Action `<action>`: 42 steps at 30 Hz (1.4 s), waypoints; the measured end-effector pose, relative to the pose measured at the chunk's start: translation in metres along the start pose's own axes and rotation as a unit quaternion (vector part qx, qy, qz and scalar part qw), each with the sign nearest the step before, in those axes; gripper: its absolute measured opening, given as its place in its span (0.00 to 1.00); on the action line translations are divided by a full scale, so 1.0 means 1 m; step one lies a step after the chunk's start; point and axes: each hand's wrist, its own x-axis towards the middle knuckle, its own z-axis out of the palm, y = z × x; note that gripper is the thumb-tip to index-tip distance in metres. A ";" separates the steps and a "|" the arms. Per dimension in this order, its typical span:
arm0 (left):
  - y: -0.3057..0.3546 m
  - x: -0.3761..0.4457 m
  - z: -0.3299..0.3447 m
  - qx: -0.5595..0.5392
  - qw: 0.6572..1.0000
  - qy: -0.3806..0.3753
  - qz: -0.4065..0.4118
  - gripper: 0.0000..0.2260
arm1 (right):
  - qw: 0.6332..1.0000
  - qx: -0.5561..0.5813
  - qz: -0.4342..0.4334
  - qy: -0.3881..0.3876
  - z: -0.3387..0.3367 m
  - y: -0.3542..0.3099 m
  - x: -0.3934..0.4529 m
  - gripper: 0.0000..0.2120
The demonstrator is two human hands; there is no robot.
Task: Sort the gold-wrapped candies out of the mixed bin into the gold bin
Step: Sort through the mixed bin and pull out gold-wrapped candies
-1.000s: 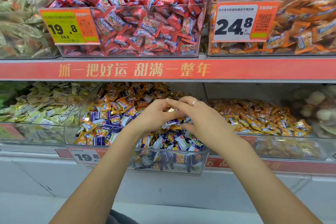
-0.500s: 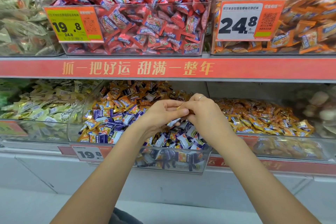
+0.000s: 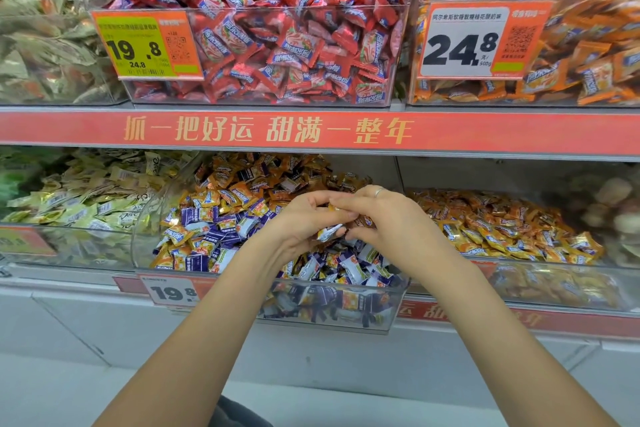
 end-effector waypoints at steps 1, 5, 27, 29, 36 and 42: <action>0.000 0.000 0.000 -0.017 1.000 -0.012 -0.007 0.12 | 1.000 0.017 -0.005 0.009 0.000 0.001 0.000 0.22; 0.002 0.000 -0.002 0.012 0.999 -0.043 0.011 0.14 | 0.995 0.083 0.002 0.054 -0.002 0.004 -0.002 0.17; 0.009 -0.026 -0.062 0.599 0.797 -0.075 0.036 0.14 | 0.965 0.062 0.068 0.247 -0.019 0.007 -0.013 0.12; 0.010 -0.024 -0.061 0.616 0.784 -0.068 0.037 0.14 | 0.987 0.071 -0.006 0.147 -0.001 -0.016 -0.001 0.15; 0.000 -0.031 -0.074 0.576 0.816 -0.023 0.053 0.08 | 0.995 0.021 0.008 -0.098 0.052 -0.022 0.024 0.12; -0.001 -0.040 -0.078 0.416 0.881 0.141 0.177 0.08 | 0.984 0.163 0.055 0.049 0.025 -0.019 0.025 0.02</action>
